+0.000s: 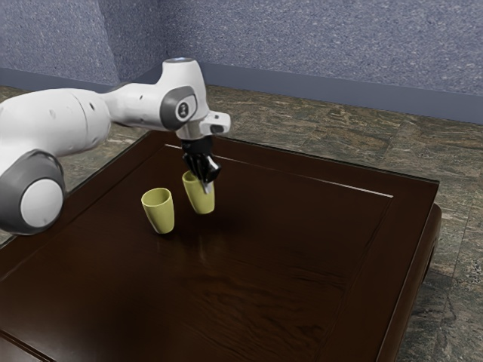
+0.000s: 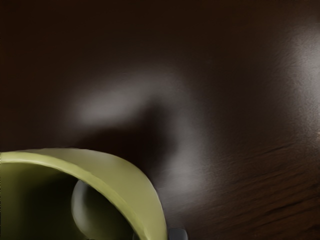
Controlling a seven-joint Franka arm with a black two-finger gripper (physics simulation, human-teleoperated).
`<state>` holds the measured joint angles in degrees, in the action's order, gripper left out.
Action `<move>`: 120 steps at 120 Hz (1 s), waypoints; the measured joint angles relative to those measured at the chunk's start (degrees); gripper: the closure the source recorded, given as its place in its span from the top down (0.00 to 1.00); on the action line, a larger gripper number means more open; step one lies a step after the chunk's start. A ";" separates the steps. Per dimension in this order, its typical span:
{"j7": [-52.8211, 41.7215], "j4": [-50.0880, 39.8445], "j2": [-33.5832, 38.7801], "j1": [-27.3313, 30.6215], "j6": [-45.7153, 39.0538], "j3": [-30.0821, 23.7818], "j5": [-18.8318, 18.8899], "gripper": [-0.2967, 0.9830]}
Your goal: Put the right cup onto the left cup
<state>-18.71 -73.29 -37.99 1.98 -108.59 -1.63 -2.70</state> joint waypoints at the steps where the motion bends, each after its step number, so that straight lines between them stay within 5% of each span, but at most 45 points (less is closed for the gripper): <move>1: -0.02 -0.37 0.40 -0.03 0.00 0.08 0.00 0.18; 60: -0.18 -15.26 21.00 -5.86 2.79 7.51 3.13 0.17; 120: 0.56 -17.41 20.77 -4.89 3.80 9.60 5.47 0.16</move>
<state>-18.15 -90.71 -17.23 -2.91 -104.79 7.97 2.77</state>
